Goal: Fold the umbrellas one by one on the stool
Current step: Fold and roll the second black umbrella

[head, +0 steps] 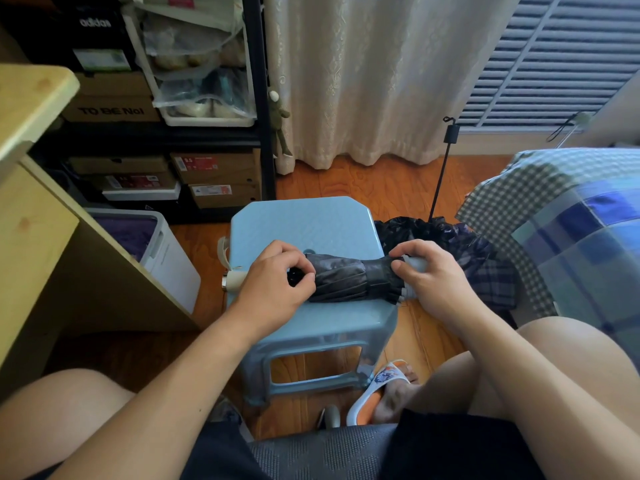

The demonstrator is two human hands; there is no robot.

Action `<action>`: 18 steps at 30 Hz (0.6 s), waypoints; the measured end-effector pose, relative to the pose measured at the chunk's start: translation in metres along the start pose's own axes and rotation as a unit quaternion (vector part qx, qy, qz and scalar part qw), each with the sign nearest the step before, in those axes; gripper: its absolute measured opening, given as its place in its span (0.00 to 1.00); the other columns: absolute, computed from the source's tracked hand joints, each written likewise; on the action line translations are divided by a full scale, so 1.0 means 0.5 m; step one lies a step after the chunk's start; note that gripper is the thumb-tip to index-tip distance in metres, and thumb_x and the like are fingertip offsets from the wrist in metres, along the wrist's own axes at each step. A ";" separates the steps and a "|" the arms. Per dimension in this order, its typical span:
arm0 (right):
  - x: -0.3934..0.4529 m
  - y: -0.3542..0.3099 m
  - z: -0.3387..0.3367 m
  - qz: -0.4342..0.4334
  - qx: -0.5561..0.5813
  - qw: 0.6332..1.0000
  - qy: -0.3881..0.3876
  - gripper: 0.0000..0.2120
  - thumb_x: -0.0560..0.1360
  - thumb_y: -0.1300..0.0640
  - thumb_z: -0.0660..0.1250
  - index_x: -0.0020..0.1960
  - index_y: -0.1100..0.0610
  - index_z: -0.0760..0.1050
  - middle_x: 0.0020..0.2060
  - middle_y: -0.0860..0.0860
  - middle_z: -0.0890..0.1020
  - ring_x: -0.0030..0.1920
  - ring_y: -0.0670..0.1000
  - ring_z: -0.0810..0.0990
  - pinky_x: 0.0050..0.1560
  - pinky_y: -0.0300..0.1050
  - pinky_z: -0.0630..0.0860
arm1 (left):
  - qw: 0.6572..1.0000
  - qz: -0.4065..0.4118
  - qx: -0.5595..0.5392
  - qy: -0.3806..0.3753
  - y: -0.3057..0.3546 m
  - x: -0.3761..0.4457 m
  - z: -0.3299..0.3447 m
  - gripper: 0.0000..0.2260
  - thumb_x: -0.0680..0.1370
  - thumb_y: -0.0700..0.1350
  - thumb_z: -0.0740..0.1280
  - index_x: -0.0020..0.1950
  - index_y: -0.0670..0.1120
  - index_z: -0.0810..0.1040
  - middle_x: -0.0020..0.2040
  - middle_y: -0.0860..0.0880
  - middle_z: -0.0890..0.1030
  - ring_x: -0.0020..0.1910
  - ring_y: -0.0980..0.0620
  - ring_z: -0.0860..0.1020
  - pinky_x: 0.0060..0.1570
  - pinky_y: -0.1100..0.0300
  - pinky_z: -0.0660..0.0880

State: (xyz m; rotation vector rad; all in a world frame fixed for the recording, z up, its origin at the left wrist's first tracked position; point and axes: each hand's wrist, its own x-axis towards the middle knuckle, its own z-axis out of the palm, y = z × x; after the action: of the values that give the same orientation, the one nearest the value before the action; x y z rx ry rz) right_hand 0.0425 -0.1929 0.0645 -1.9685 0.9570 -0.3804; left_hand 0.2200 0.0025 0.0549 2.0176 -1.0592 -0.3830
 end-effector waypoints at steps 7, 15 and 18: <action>-0.003 0.004 0.000 -0.037 -0.027 0.999 -0.003 0.09 0.79 0.61 0.71 0.53 0.48 0.83 0.58 0.47 0.78 0.62 0.48 0.74 0.58 0.35 0.67 | 0.997 0.017 0.041 0.061 -0.001 -0.001 0.031 0.06 0.74 0.38 0.72 0.40 0.46 0.78 0.47 0.52 0.76 0.47 0.52 0.76 0.49 0.57 0.76; 0.005 -0.005 -0.007 0.017 -0.044 0.999 0.000 0.04 0.78 0.51 0.73 0.52 0.49 0.82 0.56 0.47 0.79 0.58 0.49 0.77 0.55 0.42 0.72 | 0.991 0.000 0.073 0.109 0.005 -0.006 0.056 0.08 0.72 0.38 0.72 0.37 0.45 0.74 0.47 0.50 0.74 0.47 0.48 0.75 0.46 0.46 0.76; 0.018 -0.012 0.000 0.045 -0.025 0.999 -0.006 0.07 0.77 0.49 0.74 0.46 0.51 0.80 0.54 0.47 0.82 0.56 0.49 0.79 0.55 0.48 0.76 | 0.991 -0.013 0.089 0.094 0.006 -0.003 0.055 0.09 0.72 0.39 0.70 0.37 0.46 0.72 0.45 0.50 0.73 0.46 0.48 0.72 0.46 0.45 0.75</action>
State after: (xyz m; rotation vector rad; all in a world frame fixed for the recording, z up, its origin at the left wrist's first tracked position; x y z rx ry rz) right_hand 0.0510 -0.1977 0.0687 -1.9631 1.0528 -0.2946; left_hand 0.2013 -0.0115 0.0397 2.1778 -0.9789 -0.1105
